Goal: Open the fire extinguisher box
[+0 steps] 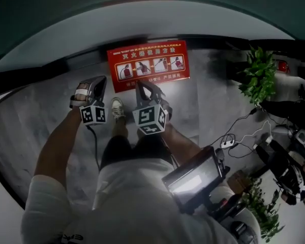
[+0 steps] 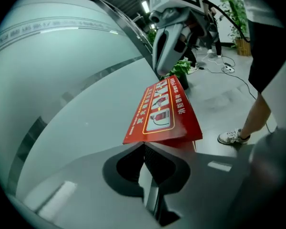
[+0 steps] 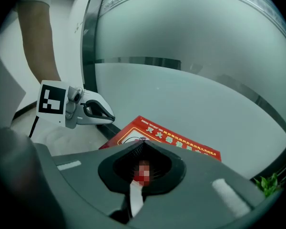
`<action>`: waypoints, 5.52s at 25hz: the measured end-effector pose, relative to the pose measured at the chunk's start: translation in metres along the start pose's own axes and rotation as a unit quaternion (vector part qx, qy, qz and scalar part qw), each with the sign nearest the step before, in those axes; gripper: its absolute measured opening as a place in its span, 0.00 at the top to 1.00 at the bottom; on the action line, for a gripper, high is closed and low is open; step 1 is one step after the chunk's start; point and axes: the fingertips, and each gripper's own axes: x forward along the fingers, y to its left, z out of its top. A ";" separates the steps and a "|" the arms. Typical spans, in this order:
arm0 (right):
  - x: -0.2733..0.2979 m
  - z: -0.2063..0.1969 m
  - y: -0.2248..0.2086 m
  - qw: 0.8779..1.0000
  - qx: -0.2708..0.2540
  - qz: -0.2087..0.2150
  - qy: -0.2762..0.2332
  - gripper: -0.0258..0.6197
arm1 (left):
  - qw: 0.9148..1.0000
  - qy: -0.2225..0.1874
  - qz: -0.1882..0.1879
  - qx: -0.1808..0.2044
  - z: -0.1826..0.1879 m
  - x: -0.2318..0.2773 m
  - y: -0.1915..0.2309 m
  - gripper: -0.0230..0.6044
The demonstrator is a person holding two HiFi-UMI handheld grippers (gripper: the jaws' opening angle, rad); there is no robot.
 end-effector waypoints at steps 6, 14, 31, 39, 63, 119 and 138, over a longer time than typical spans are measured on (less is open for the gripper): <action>0.015 -0.015 0.012 1.000 -0.023 0.003 0.009 0.94 | 0.997 -0.011 -0.007 0.071 -0.014 0.021 -0.020 0.80; 0.017 -0.031 0.022 0.999 -0.032 0.000 0.016 0.94 | 0.979 -0.058 -0.006 0.196 -0.011 0.045 -0.037 0.55; -0.001 -0.045 0.026 0.999 -0.048 -0.002 0.024 0.94 | 0.964 -0.102 -0.020 0.245 0.007 0.036 -0.038 0.75; -0.022 -0.034 0.021 0.997 -0.074 -0.011 0.010 0.94 | 0.983 -0.090 -0.023 0.161 0.016 0.021 -0.014 0.81; -0.031 -0.035 -0.160 0.988 -0.087 -0.117 0.049 0.94 | 0.990 0.000 -0.107 -0.088 0.025 0.033 0.058 0.84; 0.058 0.020 -0.291 0.992 -0.067 -0.098 0.048 0.81 | 0.923 0.145 -0.089 -0.345 -0.006 0.074 0.131 0.82; 0.044 0.001 -0.293 0.995 -0.019 -0.097 0.018 0.86 | 0.905 0.082 0.074 -0.411 0.010 0.071 0.139 0.78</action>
